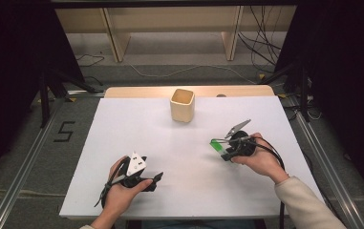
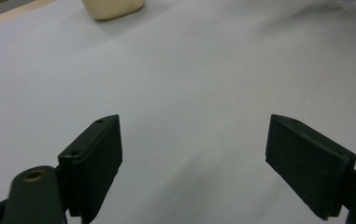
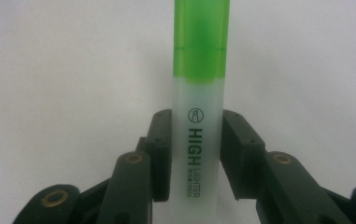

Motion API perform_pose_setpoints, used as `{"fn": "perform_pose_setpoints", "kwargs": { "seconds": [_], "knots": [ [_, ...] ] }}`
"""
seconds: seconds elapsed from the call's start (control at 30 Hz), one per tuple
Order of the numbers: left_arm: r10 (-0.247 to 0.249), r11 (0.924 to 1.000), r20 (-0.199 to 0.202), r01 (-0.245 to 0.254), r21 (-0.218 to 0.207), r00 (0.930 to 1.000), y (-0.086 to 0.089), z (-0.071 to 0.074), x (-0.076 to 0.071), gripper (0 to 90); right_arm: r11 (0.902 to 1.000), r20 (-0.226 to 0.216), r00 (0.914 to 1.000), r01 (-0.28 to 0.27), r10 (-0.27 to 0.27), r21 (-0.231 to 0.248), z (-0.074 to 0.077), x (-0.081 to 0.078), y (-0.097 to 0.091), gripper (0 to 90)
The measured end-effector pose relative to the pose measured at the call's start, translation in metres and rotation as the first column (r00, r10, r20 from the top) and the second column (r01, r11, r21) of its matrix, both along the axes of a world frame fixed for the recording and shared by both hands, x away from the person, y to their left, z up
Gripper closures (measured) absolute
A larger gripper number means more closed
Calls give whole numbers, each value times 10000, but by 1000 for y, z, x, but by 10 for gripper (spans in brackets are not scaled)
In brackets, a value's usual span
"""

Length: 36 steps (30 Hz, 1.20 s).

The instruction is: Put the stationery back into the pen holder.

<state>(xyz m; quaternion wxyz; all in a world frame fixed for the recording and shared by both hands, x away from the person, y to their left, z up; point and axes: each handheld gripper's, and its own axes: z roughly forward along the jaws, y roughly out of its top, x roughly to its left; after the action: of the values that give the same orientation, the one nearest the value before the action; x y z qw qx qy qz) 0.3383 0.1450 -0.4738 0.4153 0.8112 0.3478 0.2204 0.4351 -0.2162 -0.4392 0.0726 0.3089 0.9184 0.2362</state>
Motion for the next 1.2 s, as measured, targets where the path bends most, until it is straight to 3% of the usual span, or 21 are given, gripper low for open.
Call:
{"fn": "perform_pose_setpoints", "kwargs": {
  "seconds": [0.3, 0.63, 1.1, 1.2],
  "knots": [
    [12, 10000, 0, -12, -26, 10000, 0, 0, 0, 186, 9957, 411, 9982, 409, -445, 835, 2, 2, -3, 660],
    [3, 10000, 6, -3, 8, 10000, 0, 0, 0, 186, 9838, 774, 9934, 705, -841, 1646, 4, 4, -8, 660],
    [4, 10000, 15, -4, 11, 10000, 0, 0, 0, 186, 9620, 1358, 9831, 845, -1231, 2598, 6, 6, -11, 660],
    [6, 10000, 15, -6, 12, 10000, 0, 0, 0, 186, 9532, 1480, 9791, 924, -1397, 2879, 6, 6, -12, 660]
  ]
}}
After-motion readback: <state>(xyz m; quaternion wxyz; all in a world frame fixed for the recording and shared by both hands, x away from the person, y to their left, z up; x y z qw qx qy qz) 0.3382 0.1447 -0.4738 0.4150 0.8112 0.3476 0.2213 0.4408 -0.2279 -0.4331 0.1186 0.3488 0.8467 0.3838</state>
